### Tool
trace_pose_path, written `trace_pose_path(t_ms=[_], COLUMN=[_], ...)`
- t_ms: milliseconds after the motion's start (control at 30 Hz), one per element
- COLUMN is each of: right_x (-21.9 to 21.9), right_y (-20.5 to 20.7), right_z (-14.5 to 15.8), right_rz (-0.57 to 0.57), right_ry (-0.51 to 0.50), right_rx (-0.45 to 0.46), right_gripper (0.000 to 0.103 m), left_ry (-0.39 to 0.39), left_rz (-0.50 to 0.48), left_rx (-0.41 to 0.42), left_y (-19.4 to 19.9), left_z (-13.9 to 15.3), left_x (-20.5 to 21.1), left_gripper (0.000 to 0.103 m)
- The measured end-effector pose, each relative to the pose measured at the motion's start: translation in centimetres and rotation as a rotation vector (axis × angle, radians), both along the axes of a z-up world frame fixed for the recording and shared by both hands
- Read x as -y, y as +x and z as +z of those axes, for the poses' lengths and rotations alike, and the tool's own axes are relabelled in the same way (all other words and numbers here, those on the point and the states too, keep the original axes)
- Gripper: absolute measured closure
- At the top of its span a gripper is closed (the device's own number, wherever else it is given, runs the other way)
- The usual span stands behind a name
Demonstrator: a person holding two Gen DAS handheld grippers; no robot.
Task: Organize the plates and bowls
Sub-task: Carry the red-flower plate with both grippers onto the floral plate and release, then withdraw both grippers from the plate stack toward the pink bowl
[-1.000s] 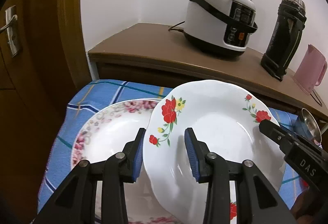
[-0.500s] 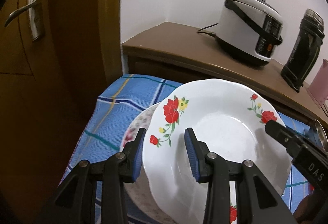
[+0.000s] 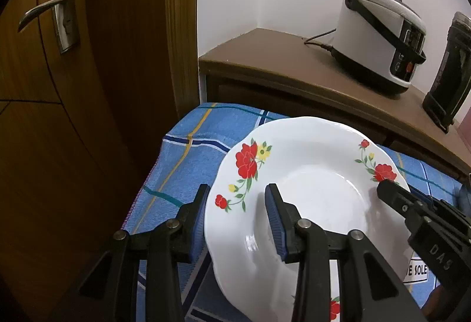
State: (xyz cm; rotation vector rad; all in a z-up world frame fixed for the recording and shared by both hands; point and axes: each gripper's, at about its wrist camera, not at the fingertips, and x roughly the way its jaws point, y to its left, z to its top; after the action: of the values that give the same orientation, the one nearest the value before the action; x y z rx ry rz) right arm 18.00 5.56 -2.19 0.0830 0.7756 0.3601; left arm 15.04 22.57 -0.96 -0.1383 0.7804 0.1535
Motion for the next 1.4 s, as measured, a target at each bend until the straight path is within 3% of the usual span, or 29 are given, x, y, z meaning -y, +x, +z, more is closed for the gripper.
trace_pose_path(t_ms=[433, 567, 700, 800, 1000, 1267, 1400], right_x=[-1.5, -1.8, -1.4, -0.5, 2.2, 7.0, 9.4], right_y=[0.9, 0.7, 0.5, -0.1, -1.6, -2.7, -3.7], right_z=[-0.8, -1.2, -2.0, -1.4, -0.1, -0.9, -0.3], right_rz=[0.0, 0.02, 0.07, 0.039, -0.039, -0.124, -0.161], right_ry=[-0.042, -0.063, -0.027, -0.01, 0.031, 0.035, 0.069], right_rx=[0.003, 0.022, -0.032, 0.006, 0.074, 0.012, 0.036], right_gripper=[0.079, 0.077, 0.059, 0.052, 0.026, 0.023, 0.023], left_ry=[0.045, 0.134, 0.139, 0.148, 0.205, 0.171, 0.158], left_rz=[0.023, 0.045, 0.048, 0.064, 0.075, 0.051, 0.025], left_rx=[-0.013, -0.007, -0.014, -0.012, 0.035, 0.042, 0.056], left_y=[0.5, 0.5, 0.6, 0.2, -1.3, -2.4, -3.1], left_z=[-1.2, -1.5, -1.7, -1.5, -0.1, 0.0, 0.3], left_x=[0.5, 1.4, 1.8, 1.9, 3.0, 5.3, 7.1], left_gripper=[0.063, 0.061, 0.049, 0.049, 0.047, 0.045, 0.045])
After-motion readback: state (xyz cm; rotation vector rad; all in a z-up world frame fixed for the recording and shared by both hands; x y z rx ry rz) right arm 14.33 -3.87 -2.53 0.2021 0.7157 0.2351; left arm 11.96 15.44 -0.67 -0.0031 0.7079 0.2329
